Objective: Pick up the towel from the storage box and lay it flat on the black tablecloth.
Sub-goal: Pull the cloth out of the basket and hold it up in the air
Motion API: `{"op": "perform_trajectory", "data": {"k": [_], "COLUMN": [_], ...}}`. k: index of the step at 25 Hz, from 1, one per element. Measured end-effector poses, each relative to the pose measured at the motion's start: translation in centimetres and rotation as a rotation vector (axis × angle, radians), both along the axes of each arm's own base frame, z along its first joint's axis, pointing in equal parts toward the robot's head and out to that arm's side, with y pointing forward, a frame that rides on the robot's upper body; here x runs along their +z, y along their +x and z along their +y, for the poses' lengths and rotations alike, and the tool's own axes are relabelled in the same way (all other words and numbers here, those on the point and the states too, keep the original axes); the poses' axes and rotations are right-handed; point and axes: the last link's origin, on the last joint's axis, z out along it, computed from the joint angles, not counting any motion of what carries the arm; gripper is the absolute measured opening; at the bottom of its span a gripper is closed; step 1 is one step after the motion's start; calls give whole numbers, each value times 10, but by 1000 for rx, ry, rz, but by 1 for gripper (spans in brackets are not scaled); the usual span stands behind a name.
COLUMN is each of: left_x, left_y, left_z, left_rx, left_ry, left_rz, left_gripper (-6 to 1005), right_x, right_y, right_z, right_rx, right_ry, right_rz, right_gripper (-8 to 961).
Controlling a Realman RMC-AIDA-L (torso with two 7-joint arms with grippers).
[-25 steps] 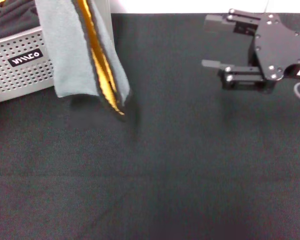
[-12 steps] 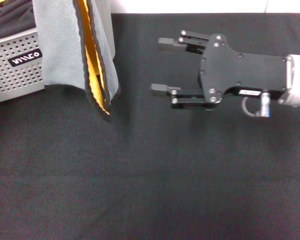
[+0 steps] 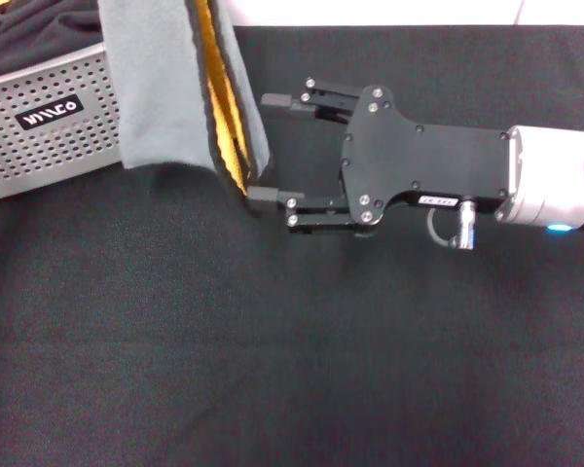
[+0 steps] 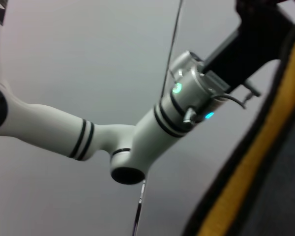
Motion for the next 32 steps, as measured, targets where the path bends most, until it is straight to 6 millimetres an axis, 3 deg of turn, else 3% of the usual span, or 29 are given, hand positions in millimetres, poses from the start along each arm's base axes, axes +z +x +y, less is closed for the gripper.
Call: {"op": "perform_trajectory", "data": {"k": [16, 32], "left_x": [-5, -8], "left_y": [5, -6], "left_z": [0, 5], "left_rx": [-28, 15], "left_ry": [1, 26], "left_rz": [-11, -44], "left_gripper": [9, 9], "right_x": [0, 6], "right_y": [-5, -11], "right_z": [13, -8], "right_rx": [-76, -18], "right_ry": [116, 66], "right_rz": [75, 160], "right_gripper": [669, 664]}}
